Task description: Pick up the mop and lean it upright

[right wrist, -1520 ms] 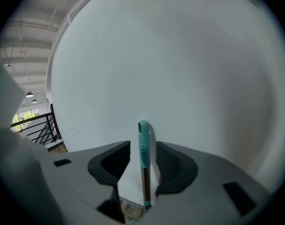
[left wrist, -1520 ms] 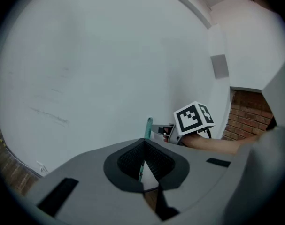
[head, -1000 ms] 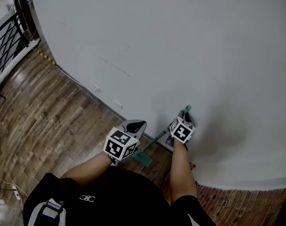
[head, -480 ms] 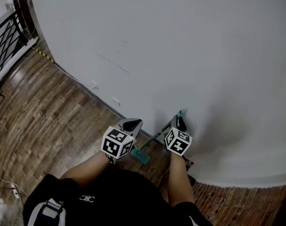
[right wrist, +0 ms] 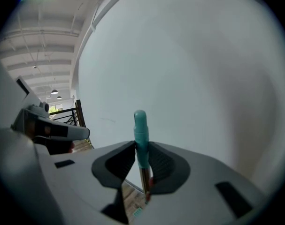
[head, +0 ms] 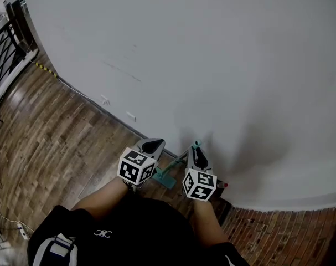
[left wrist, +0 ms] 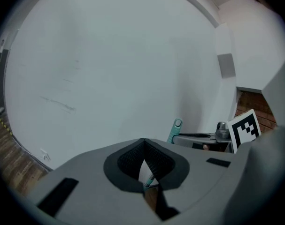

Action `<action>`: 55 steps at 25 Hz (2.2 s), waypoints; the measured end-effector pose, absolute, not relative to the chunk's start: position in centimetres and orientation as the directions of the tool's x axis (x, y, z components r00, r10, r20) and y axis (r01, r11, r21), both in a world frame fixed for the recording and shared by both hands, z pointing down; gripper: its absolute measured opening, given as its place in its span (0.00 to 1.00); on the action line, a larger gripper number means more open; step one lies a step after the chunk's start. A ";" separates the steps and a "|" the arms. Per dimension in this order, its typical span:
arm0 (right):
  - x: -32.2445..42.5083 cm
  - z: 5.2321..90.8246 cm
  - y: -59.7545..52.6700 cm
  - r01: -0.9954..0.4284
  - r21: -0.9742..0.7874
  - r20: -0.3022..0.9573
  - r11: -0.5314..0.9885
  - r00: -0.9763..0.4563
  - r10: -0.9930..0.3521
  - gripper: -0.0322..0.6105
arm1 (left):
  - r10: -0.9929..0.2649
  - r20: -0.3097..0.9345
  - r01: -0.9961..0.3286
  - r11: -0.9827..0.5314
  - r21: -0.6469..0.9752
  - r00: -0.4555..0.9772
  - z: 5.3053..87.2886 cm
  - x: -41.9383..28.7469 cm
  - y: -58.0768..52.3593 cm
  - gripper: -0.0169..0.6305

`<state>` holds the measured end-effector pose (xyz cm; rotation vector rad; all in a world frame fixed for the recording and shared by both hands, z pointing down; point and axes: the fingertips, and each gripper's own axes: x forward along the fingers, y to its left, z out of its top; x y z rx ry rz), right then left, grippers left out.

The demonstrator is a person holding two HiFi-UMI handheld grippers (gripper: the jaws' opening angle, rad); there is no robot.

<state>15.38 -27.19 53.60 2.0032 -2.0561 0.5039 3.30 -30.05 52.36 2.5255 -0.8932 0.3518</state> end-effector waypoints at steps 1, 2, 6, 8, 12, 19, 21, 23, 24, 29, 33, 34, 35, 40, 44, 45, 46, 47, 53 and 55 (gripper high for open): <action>15.3 53.6 -26.9 -0.996 -0.088 0.395 0.012 -0.046 -0.918 0.20 | -0.530 0.373 -0.641 -0.700 0.315 0.761 52.4 3.5 -29.9 0.02; 15.3 53.6 -26.7 -0.996 -0.090 0.395 0.016 -0.050 -0.917 0.20 | -0.528 0.374 -0.640 -0.702 0.314 0.762 52.4 3.7 -29.8 0.02; 14.9 53.5 -25.8 -0.995 -0.090 0.394 0.032 -0.065 -0.917 0.20 | -0.527 0.376 -0.640 -0.702 0.313 0.762 52.4 4.0 -29.7 0.02; 14.8 53.4 -25.5 -0.995 -0.090 0.393 0.036 -0.068 -0.917 0.20 | -0.526 0.377 -0.639 -0.702 0.314 0.762 52.3 3.9 -29.6 0.02; 14.7 53.6 -25.6 -0.995 -0.090 0.392 0.039 -0.072 -0.917 0.20 | -0.521 0.375 -0.630 -0.722 0.285 0.766 52.4 3.9 -29.3 0.02; 14.4 53.8 -25.8 -0.995 -0.088 0.394 0.049 -0.080 -0.916 0.20 | -0.534 0.376 -0.644 -0.704 0.299 0.757 52.5 3.5 -29.4 0.02; 14.5 53.9 -25.8 -0.995 -0.088 0.393 0.050 -0.081 -0.916 0.20 | -0.533 0.379 -0.645 -0.703 0.299 0.756 52.6 3.6 -29.3 0.02; 14.6 53.9 -25.9 -0.995 -0.090 0.393 0.049 -0.081 -0.916 0.20 | -0.531 0.381 -0.645 -0.704 0.298 0.756 52.6 3.5 -29.3 0.02; 14.6 53.9 -26.0 -0.995 -0.091 0.394 0.048 -0.080 -0.916 0.20 | -0.532 0.382 -0.646 -0.703 0.298 0.756 52.6 3.4 -29.3 0.02; 15.0 54.1 -27.1 -0.995 -0.095 0.394 0.036 -0.071 -0.917 0.20 | -0.538 0.386 -0.653 -0.698 0.295 0.750 52.7 3.0 -29.5 0.02; 15.7 54.5 -29.1 -0.995 -0.098 0.393 0.023 -0.060 -0.918 0.20 | -0.539 0.390 -0.655 -0.696 0.293 0.747 52.8 2.8 -29.5 0.02; 15.9 54.5 -29.7 -0.995 -0.099 0.394 0.017 -0.054 -0.917 0.20 | -0.539 0.390 -0.655 -0.697 0.292 0.747 52.8 2.7 -29.5 0.02; 16.2 54.7 -30.4 -0.995 -0.098 0.397 0.008 -0.046 -0.917 0.20 | -0.538 0.390 -0.655 -0.698 0.291 0.747 52.8 2.7 -29.5 0.02; 18.0 55.3 -33.8 -0.994 -0.097 0.422 -0.053 0.007 -0.907 0.19 | -0.536 0.392 -0.653 -0.701 0.286 0.747 52.7 2.2 -29.3 0.02; 19.4 55.9 -36.2 -0.991 -0.084 0.444 -0.101 0.053 -0.895 0.19 | -0.546 0.386 -0.659 -0.696 0.284 0.743 52.5 1.3 -29.5 0.02; 19.7 56.0 -36.8 -0.990 -0.081 0.449 -0.112 0.064 -0.891 0.19 | -0.550 0.385 -0.662 -0.693 0.284 0.741 52.6 1.1 -29.6 0.02; 20.0 56.2 -37.3 -0.989 -0.080 0.455 -0.122 0.073 -0.887 0.19 | -0.553 0.385 -0.665 -0.691 0.285 0.739 52.6 0.9 -29.7 0.02; 20.3 56.3 -37.7 -0.988 -0.077 0.462 -0.132 0.082 -0.883 0.19 | -0.554 0.387 -0.667 -0.689 0.285 0.737 52.7 0.8 -29.7 0.02; 21.3 56.8 -39.3 -0.985 -0.035 0.500 -0.169 0.129 -0.856 0.18 | -0.549 0.386 -0.661 -0.695 0.283 0.742 52.3 0.4 -30.0 0.02; 21.3 57.6 -39.5 -0.987 -0.008 0.525 -0.157 0.130 -0.841 0.18 | -0.548 0.385 -0.660 -0.696 0.283 0.742 52.3 0.3 -30.1 0.02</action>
